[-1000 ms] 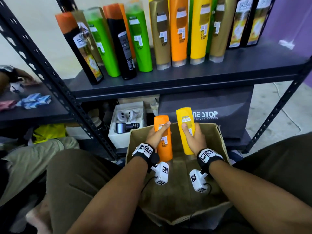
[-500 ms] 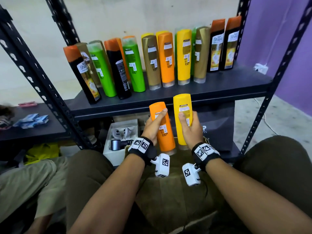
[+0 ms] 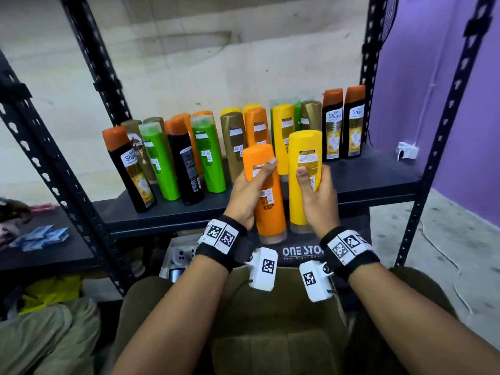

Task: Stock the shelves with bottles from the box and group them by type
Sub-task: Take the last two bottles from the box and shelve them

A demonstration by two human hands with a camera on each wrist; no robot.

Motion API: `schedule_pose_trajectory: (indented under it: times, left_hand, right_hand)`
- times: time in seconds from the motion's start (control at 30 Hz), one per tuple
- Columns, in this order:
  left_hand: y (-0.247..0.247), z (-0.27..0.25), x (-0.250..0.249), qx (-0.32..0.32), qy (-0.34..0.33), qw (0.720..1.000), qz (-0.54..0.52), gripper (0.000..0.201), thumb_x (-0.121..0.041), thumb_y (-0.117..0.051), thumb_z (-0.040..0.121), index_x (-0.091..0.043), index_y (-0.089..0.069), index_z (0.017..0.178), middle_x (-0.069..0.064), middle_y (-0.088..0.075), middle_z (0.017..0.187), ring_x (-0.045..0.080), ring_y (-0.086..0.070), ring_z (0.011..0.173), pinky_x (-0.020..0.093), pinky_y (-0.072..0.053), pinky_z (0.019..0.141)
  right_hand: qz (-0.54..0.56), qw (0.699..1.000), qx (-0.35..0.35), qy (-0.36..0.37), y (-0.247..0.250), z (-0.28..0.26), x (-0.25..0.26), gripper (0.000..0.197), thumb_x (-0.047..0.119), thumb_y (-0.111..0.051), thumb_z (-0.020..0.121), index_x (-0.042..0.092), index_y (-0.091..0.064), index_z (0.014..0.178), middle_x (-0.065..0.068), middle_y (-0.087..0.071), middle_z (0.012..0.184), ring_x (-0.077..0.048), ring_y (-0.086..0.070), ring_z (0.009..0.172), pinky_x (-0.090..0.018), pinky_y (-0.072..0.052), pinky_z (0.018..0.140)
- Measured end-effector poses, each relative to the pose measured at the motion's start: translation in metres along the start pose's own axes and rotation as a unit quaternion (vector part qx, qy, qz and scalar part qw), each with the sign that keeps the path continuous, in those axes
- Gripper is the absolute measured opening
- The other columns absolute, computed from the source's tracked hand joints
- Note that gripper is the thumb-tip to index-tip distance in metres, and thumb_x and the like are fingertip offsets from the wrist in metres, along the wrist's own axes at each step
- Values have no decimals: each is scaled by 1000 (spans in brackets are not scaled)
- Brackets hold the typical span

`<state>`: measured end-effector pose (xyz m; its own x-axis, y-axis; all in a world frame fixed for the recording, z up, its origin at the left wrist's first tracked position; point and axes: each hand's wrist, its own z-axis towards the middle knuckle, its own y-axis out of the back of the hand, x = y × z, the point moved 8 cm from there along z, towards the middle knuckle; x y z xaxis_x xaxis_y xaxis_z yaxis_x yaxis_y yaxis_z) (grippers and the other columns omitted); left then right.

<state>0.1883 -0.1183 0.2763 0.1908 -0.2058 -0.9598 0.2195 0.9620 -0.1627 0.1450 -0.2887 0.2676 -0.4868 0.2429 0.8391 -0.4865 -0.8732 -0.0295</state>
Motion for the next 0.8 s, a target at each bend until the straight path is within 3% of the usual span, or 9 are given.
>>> schedule_pose_trajectory:
  times: [0.13, 0.2, 0.27, 0.33, 0.4, 0.53, 0.8]
  left_hand:
    - [-23, 17, -23, -5, -29, 1000, -11, 66, -61, -81, 74, -20, -66, 123, 8, -76, 108, 26, -74, 98, 44, -60, 81]
    - [-33, 27, -32, -1, -45, 999, -20, 61, -57, -80, 77, -21, -67, 124, 8, -76, 110, 25, -75, 98, 43, -61, 79]
    - [-41, 39, -39, -5, -58, 998, -15, 57, -57, -78, 80, -24, -67, 125, 6, -76, 113, 26, -74, 103, 48, -60, 85]
    - [-45, 50, -41, -9, -66, 998, -11, 53, -55, -77, 82, -26, -67, 125, 5, -76, 114, 26, -73, 105, 51, -59, 90]
    - [-49, 60, -39, -19, -70, 997, -2, 50, -53, -77, 83, -27, -67, 124, 3, -76, 113, 24, -73, 105, 52, -58, 92]
    - [-55, 74, -30, -35, -68, 997, 16, 36, -49, -75, 87, -30, -69, 116, -1, -77, 109, 20, -73, 103, 52, -58, 93]
    - [-68, 100, -20, -39, -108, 992, 50, 47, -49, -74, 87, -25, -62, 125, -5, -76, 109, 12, -73, 101, 43, -59, 91]
  right_hand:
    - [9, 1000, 11, 10, 11, 26, 11, 30, 75, -47, 87, 64, -43, 115, 50, -57, 103, 27, -54, 96, 6, -37, 75]
    - [11, 1000, 6, 18, 16, 38, 14, 38, 73, -47, 88, 56, -45, 121, 43, -60, 109, 25, -54, 99, 5, -38, 78]
    - [7, 1000, -2, 29, 20, 52, 15, 57, 73, -47, 88, 37, -47, 132, 27, -63, 117, 22, -55, 101, 4, -39, 80]
    - [0, 999, -1, 34, 22, 64, 13, 67, 73, -47, 88, 28, -45, 137, 23, -63, 118, 24, -54, 100, 4, -39, 79]
    - [-10, 999, -4, 37, 25, 77, 8, 68, 73, -46, 88, 28, -44, 139, 26, -61, 117, 23, -55, 99, 0, -41, 81]
    - [-31, 999, -6, 20, 28, 94, -9, 64, 70, -46, 91, 31, -42, 141, 21, -61, 124, 1, -60, 109, -27, -48, 97]
    - [-49, 999, -8, 10, 27, 114, -39, 60, 67, -50, 93, 31, -45, 140, 18, -66, 119, -3, -63, 108, -29, -51, 95]
